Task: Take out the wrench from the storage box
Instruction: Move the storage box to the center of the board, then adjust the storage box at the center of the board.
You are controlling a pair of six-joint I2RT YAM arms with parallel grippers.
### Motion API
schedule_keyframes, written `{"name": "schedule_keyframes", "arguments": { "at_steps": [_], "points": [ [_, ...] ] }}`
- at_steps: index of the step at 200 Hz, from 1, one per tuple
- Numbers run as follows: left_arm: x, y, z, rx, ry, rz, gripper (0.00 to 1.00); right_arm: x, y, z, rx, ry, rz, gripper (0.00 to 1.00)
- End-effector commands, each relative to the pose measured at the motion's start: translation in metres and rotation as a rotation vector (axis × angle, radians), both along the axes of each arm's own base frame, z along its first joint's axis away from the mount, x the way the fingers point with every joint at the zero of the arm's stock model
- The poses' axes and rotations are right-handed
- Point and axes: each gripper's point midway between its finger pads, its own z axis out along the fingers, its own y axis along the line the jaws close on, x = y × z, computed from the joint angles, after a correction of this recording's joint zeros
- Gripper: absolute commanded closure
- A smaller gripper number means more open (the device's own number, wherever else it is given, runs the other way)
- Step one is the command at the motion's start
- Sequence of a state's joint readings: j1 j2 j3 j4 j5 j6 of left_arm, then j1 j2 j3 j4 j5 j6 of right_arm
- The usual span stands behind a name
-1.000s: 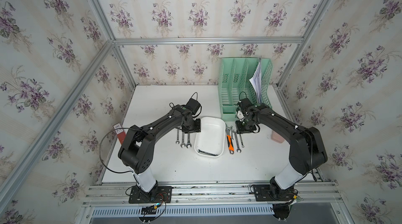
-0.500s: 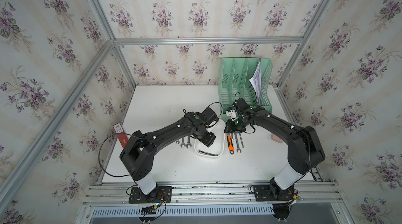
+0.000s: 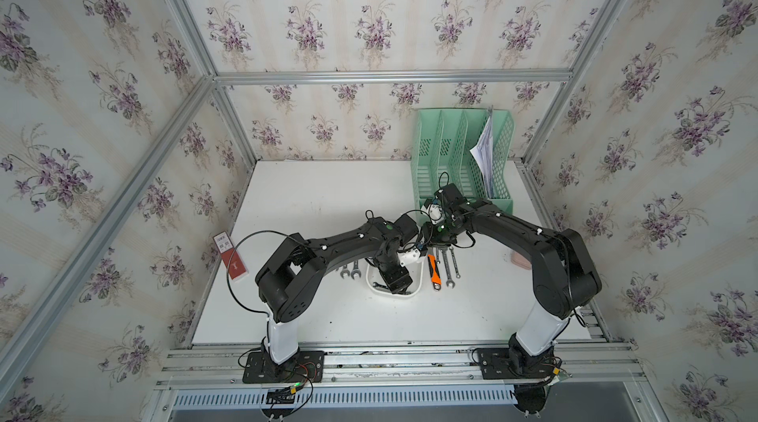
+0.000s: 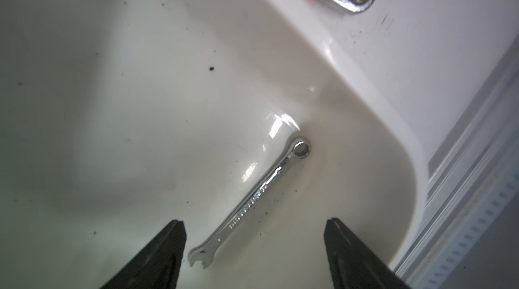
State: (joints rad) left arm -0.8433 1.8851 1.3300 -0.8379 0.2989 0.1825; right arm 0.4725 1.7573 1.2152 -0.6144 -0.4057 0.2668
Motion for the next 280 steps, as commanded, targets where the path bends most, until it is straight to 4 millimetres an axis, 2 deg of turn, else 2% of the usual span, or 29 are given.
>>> {"name": "schedule_keyframes", "arguments": {
  "at_steps": [1,34,79,110,133,189,207,239,264,280],
  "points": [
    [-0.005,-0.008,-0.007,-0.018,0.001,-0.058,0.15,0.007,0.001,0.0,0.012,-0.011,-0.01,0.58],
    [-0.006,-0.009,-0.023,0.031,-0.064,-0.102,0.14,0.012,0.002,-0.002,0.014,-0.011,-0.01,0.58],
    [0.003,-0.007,-0.031,0.051,-0.14,-0.097,0.15,0.014,0.0,-0.005,0.015,-0.007,-0.015,0.58],
    [0.022,0.004,-0.042,0.135,-0.228,-0.064,0.16,0.013,0.0,-0.005,0.013,-0.003,-0.012,0.58],
    [0.04,0.006,-0.038,0.156,-0.321,-0.004,0.16,0.013,-0.002,-0.004,0.011,-0.005,-0.014,0.58],
    [0.08,0.005,0.004,0.127,-0.545,0.15,0.17,0.012,-0.004,0.0,0.007,-0.007,-0.016,0.58],
    [0.087,0.006,0.021,0.123,-0.591,0.195,0.18,0.012,-0.004,0.003,0.006,-0.014,-0.016,0.58],
    [0.08,0.008,0.053,0.061,-0.567,0.265,0.18,0.013,-0.006,0.014,0.002,-0.039,-0.018,0.58],
    [0.062,0.012,0.081,-0.023,-0.497,0.356,0.17,0.015,-0.008,0.027,0.0,-0.066,-0.018,0.58],
    [0.054,0.022,0.09,-0.036,-0.46,0.427,0.16,0.015,-0.007,0.035,0.003,-0.081,-0.009,0.59]
  ]
}}
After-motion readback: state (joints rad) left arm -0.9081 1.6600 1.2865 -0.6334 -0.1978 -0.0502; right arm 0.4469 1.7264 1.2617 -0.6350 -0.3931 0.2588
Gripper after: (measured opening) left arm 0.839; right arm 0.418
